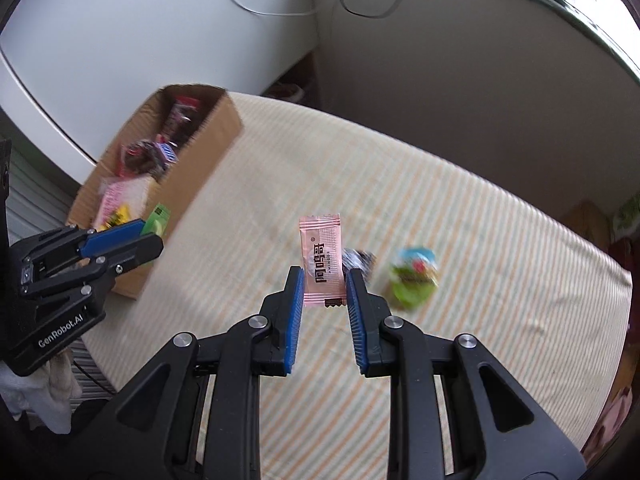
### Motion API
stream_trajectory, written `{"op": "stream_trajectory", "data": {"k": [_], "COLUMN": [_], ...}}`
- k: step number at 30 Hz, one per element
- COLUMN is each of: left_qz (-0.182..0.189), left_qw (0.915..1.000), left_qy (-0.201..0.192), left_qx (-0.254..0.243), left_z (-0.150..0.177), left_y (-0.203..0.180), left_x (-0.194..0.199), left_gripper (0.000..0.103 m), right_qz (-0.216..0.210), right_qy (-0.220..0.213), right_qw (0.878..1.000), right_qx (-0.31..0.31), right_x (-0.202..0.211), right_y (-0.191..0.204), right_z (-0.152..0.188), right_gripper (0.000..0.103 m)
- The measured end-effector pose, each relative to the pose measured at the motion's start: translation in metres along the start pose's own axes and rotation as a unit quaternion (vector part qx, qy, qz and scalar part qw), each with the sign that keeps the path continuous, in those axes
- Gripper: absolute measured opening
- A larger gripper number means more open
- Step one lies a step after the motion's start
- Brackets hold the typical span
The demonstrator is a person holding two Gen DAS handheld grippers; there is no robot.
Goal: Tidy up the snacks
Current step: 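Carry the green and pink candies into the box and open both tools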
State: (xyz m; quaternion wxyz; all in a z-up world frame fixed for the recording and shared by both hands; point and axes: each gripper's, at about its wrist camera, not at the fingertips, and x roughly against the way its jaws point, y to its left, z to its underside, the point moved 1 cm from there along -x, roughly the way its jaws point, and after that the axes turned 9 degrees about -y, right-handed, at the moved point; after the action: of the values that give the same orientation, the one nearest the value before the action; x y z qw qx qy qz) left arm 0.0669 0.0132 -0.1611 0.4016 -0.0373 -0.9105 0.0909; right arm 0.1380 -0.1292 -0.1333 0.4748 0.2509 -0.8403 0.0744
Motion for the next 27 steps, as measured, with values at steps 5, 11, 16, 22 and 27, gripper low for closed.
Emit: {"op": "stream_trajectory", "data": {"k": [5,11,16,22,27], "left_qz": [-0.019,-0.039,-0.054,-0.068,-0.074], "left_qw": [0.9995,0.9982,0.9968,0.9951,0.9944], "left_qy": [-0.012,-0.021,-0.025,-0.025,-0.024], "left_qx": [0.02,0.041,0.054,0.067,0.072], "left_z": [-0.002,-0.004,-0.002,-0.001,-0.003], "left_y": [0.026,0.051,0.07,0.088,0.095], "left_x": [0.012,0.024,0.032,0.038,0.04], "left_gripper": [0.019,0.019,0.019,0.019,0.019], "right_qz": [-0.018,-0.033,-0.046,-0.062,-0.074], "right_qy": [-0.008,-0.013,-0.011,-0.007,0.001], "right_qw": [1.0,0.998,0.996,0.994,0.994], "right_qx": [0.021,0.055,0.074,0.088,0.083], "right_x": [-0.004,-0.015,-0.024,-0.043,-0.058], "right_y": [0.028,0.061,0.084,0.112,0.127], "right_z": [-0.023,-0.046,-0.062,-0.08,-0.091], "right_gripper": [0.023,0.023,0.023,0.023,0.023]}}
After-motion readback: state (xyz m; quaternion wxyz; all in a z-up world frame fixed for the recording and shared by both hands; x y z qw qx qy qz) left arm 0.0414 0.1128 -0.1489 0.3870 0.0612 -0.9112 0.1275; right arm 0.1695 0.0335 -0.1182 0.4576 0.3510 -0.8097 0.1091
